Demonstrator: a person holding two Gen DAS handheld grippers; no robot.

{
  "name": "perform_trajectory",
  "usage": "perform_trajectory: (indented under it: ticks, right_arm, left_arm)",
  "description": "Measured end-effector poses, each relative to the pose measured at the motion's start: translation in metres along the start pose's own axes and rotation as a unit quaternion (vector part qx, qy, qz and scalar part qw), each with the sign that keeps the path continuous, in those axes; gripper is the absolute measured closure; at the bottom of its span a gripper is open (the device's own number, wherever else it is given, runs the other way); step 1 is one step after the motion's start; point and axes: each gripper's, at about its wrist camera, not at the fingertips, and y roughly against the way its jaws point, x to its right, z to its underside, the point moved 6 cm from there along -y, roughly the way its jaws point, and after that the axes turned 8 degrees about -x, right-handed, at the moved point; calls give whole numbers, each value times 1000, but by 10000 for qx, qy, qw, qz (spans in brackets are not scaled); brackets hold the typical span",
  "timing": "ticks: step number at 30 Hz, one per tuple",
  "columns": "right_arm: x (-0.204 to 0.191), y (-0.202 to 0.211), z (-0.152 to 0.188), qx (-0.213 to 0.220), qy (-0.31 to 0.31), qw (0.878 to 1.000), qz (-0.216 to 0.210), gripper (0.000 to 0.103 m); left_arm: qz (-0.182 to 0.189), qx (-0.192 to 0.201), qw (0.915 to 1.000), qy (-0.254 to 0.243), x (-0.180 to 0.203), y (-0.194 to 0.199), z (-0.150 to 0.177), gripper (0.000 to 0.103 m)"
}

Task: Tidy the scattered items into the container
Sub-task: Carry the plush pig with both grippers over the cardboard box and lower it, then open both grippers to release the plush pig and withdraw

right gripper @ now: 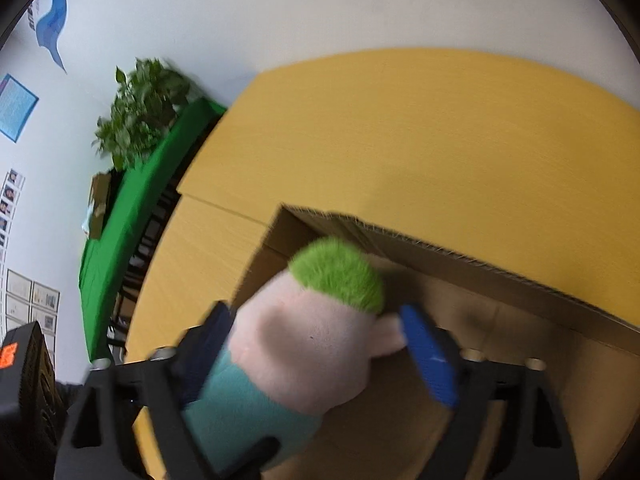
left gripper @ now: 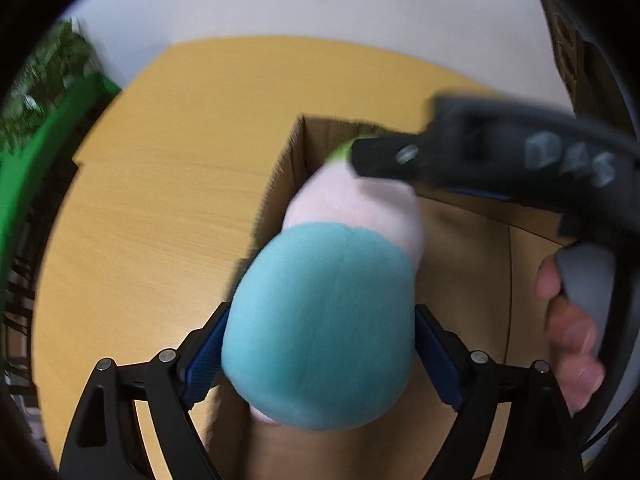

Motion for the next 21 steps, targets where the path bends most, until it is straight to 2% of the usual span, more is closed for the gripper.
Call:
perform_trajectory:
  ticks: [2, 4, 6, 9, 13, 16, 21]
  right_arm:
    - [-7, 27, 5, 163, 12, 9999, 51, 4]
    - [-15, 52, 13, 342, 9, 9994, 101, 1]
    - [-20, 77, 25, 504, -110, 9986, 91, 0]
    - [-23, 100, 47, 566, -389, 9976, 20, 0]
    - [-22, 95, 77, 232, -399, 9987, 237, 0]
    - [-19, 79, 90, -10, -471, 9984, 303, 0]
    - [-25, 76, 109, 16, -569, 9982, 176, 0]
  left_arm:
    - [17, 170, 9998, -36, 2, 25, 5, 15]
    - [17, 268, 9995, -177, 17, 38, -4, 11]
    - [117, 175, 9996, -196, 19, 30, -18, 9]
    - [305, 10, 9992, -261, 16, 25, -8, 9]
    - [333, 177, 9986, -358, 20, 43, 4, 9]
    - [311, 211, 9978, -547, 2, 43, 19, 9]
    - [257, 290, 9963, -762, -9, 64, 51, 9]
